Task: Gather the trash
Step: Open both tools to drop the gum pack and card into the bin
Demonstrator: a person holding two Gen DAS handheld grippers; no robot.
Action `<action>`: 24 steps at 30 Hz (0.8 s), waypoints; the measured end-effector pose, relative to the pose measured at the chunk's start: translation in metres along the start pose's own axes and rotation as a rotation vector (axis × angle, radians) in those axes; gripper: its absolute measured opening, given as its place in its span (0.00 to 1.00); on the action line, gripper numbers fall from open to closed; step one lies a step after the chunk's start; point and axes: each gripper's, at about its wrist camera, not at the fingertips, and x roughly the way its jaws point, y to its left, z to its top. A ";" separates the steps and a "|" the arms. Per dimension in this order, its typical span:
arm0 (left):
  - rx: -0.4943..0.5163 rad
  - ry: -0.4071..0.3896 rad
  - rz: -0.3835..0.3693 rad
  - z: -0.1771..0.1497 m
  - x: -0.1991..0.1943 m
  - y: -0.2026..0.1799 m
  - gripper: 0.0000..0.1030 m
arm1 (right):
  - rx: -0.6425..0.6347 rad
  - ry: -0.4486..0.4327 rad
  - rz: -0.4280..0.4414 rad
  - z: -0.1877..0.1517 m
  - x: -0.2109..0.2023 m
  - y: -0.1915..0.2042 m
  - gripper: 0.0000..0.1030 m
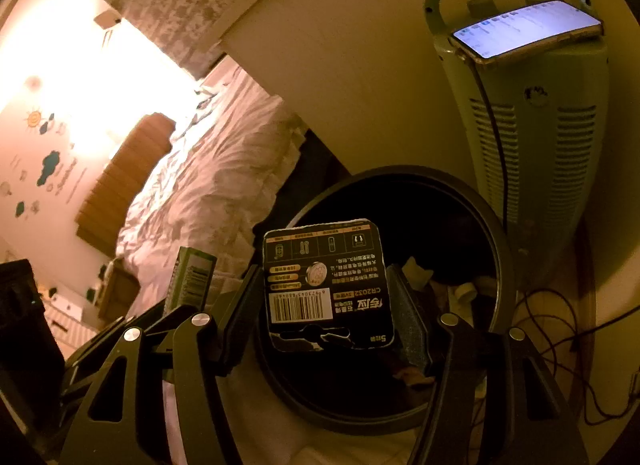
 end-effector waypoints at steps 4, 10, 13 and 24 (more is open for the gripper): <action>0.004 -0.002 0.001 0.000 0.000 -0.001 0.32 | 0.006 0.002 -0.002 0.000 0.001 -0.002 0.61; 0.016 -0.031 -0.003 0.004 -0.008 -0.006 0.43 | 0.015 0.002 -0.017 -0.002 -0.001 -0.002 0.62; 0.024 -0.063 0.007 0.004 -0.018 -0.010 0.56 | 0.022 -0.007 -0.018 -0.004 -0.005 -0.002 0.69; 0.019 -0.144 0.065 -0.004 -0.068 -0.009 0.77 | -0.021 -0.006 0.004 -0.018 -0.017 0.023 0.73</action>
